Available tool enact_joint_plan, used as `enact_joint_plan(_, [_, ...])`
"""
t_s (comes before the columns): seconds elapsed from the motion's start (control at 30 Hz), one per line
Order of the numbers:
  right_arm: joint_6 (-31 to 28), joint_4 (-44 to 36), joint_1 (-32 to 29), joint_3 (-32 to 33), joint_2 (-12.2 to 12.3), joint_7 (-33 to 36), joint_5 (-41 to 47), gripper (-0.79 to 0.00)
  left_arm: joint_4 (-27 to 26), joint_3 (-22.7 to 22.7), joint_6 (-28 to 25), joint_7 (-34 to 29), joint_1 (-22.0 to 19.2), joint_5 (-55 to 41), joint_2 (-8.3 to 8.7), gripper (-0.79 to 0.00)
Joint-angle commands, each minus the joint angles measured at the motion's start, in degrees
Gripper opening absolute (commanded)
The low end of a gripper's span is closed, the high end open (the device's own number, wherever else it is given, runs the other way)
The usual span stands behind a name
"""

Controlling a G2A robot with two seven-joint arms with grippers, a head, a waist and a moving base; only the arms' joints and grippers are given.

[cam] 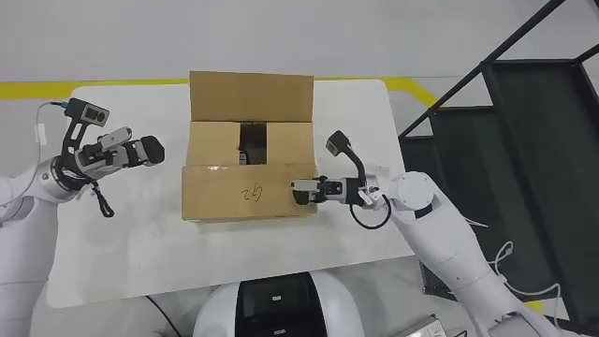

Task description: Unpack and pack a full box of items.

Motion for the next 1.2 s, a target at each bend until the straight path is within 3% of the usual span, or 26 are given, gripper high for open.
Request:
enact_joint_plan(0.0, [-0.43, 0.17, 0.63, -0.75, -0.15, -0.43, -0.4, 0.0, 1.77, 0.87, -0.33, 1.99, -1.6, 4.08, 0.01, 0.0])
enact_joint_plan(0.17, [-0.69, -0.15, 1.67, -1.76, -0.24, -0.61, -1.96, 0.0, 5.86, 3.41, -5.49, 6.7, -6.0, 10.49, -0.45, 0.0])
enact_joint_plan(0.33, [-0.17, -2.13, 1.98, -2.2, -0.13, -0.23, -3.34, 0.0, 13.51, 8.33, -6.93, 12.89, -12.52, 17.16, -1.54, 0.0])
enact_joint_plan(0.53, [0.28, -5.08, 1.08, -2.77, 0.1, 0.58, -4.65, 0.0, 24.34, 14.12, -9.79, 13.52, -21.05, 18.2, -3.46, 0.0])
enact_joint_plan(1.0, [0.03, -4.81, 1.02, -3.22, 0.33, -1.78, -6.83, 0.0, 24.34, 14.12, -9.79, 13.52, -21.05, 18.2, -3.46, 0.0])
enact_joint_plan(1.17, [0.09, -4.94, 1.11, -3.21, 0.4, -3.23, -8.15, 0.0, 24.04, 14.39, -12.75, 23.18, -19.98, 23.87, -3.6, 0.0])
